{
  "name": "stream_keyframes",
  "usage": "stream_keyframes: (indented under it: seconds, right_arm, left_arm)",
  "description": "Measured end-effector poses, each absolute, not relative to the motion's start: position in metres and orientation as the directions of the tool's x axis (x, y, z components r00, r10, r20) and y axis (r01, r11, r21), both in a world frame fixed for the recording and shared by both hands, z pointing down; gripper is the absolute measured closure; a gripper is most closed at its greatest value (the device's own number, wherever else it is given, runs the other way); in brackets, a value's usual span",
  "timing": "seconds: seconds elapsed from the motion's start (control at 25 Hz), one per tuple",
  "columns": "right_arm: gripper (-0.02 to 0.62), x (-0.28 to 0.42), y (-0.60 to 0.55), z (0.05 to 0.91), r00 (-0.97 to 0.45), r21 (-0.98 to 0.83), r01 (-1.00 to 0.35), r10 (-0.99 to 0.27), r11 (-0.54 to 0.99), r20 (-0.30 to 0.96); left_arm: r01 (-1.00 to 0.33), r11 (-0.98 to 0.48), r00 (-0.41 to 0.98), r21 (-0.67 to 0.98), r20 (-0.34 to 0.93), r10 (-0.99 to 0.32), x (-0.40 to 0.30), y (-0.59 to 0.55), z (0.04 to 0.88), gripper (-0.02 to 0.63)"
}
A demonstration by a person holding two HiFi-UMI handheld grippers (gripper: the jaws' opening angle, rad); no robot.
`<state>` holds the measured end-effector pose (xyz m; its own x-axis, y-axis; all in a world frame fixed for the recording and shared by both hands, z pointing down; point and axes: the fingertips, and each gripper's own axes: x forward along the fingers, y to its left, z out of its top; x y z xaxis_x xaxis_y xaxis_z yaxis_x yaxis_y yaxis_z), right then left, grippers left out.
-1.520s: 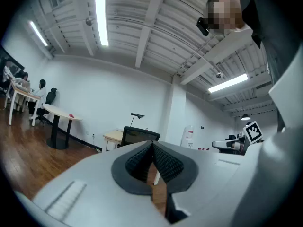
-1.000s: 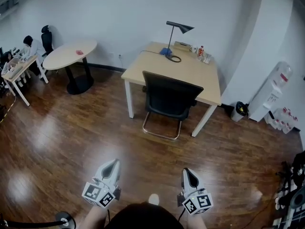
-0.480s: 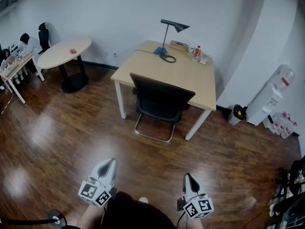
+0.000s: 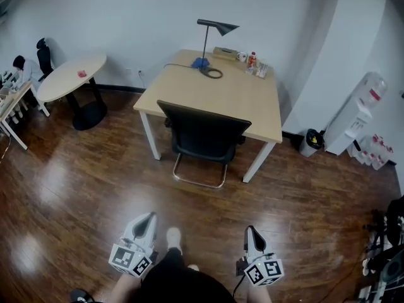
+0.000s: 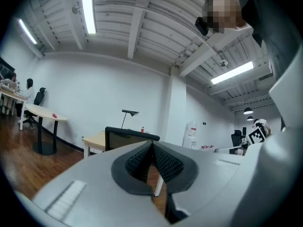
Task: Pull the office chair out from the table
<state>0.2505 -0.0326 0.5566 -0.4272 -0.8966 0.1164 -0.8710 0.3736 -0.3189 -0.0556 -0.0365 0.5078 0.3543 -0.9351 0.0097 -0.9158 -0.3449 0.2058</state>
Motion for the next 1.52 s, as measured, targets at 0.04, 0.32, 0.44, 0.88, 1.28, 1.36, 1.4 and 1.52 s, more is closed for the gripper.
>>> stream_keyframes:
  seconds: [0.04, 0.32, 0.44, 0.88, 1.28, 1.36, 1.4, 1.52]
  right_arm:
    - [0.581, 0.250, -0.040, 0.555, -0.416, -0.316, -0.876, -0.903, 0.365, 0.110]
    - [0.581, 0.236, -0.105, 0.543, -0.373, -0.283, -0.898, -0.925, 0.338, 0.079]
    - [0.581, 0.227, -0.132, 0.537, -0.356, -0.277, -0.904, -0.932, 0.325, 0.068]
    - [0.581, 0.194, -0.207, 0.545, -0.320, -0.265, -0.921, -0.943, 0.287, 0.093]
    - [0.581, 0.153, -0.263, 0.536, -0.332, -0.237, -0.922, -0.940, 0.308, 0.072]
    - [0.581, 0.146, -0.267, 0.535, -0.351, -0.230, -0.917, -0.933, 0.325, 0.083]
    - [0.581, 0.144, -0.270, 0.535, -0.359, -0.223, -0.916, -0.929, 0.333, 0.089]
    - [0.581, 0.139, -0.291, 0.533, -0.381, -0.193, -0.914, -0.920, 0.358, 0.097]
  left_arm:
    - [-0.917, -0.344, 0.351, 0.203, 0.002, -0.936, -0.059, -0.046, 0.506, 0.604]
    - [-0.913, -0.363, 0.363, 0.186, -0.034, -0.931, -0.084, -0.127, 0.499, 0.604]
    - [-0.906, -0.382, 0.381, 0.181, -0.041, -0.924, -0.093, -0.160, 0.495, 0.604]
    - [-0.884, -0.440, 0.443, 0.159, -0.019, -0.896, -0.124, -0.247, 0.504, 0.604]
    - [-0.855, -0.508, 0.506, 0.106, -0.046, -0.861, -0.142, -0.305, 0.501, 0.604]
    - [-0.849, -0.518, 0.517, 0.106, -0.036, -0.855, -0.141, -0.311, 0.503, 0.604]
    - [-0.845, -0.524, 0.524, 0.106, -0.031, -0.851, -0.140, -0.314, 0.504, 0.604]
    - [-0.835, -0.542, 0.542, 0.098, -0.030, -0.840, -0.137, -0.332, 0.507, 0.604]
